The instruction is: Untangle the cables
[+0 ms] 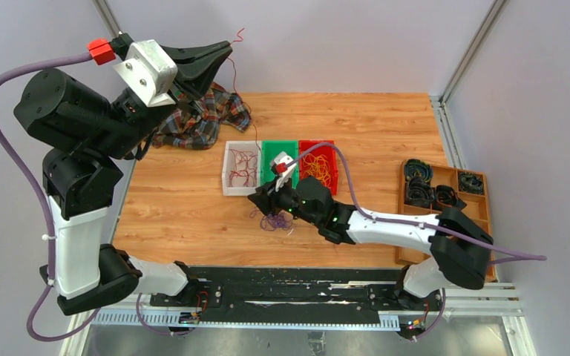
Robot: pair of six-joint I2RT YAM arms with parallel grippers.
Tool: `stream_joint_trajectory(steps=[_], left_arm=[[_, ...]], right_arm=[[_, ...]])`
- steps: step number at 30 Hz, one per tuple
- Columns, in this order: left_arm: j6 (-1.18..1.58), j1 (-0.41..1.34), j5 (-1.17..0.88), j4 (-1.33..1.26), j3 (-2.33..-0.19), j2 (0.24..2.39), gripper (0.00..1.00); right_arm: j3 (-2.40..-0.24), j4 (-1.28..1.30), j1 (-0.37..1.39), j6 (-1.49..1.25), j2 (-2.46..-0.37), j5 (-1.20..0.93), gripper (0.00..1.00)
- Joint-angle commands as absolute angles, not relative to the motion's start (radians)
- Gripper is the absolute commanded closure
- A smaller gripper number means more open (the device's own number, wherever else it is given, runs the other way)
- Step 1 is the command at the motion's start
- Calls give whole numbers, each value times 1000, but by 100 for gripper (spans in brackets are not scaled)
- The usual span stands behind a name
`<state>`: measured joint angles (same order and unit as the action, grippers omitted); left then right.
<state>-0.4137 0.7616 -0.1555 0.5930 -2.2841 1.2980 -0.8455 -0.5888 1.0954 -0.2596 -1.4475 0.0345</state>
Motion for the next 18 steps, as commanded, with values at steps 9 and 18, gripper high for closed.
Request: stream_joint_trajectory(steps=[9,18], left_arm=[[-382,769,-160,580,-2402,1323,100],[-477,769,-48,456,-2453,1314,99]], right_arm=[[-816,-751,1104,-337,-1668,57,70],[-709,-795,1107,-360,-1690,86,68]])
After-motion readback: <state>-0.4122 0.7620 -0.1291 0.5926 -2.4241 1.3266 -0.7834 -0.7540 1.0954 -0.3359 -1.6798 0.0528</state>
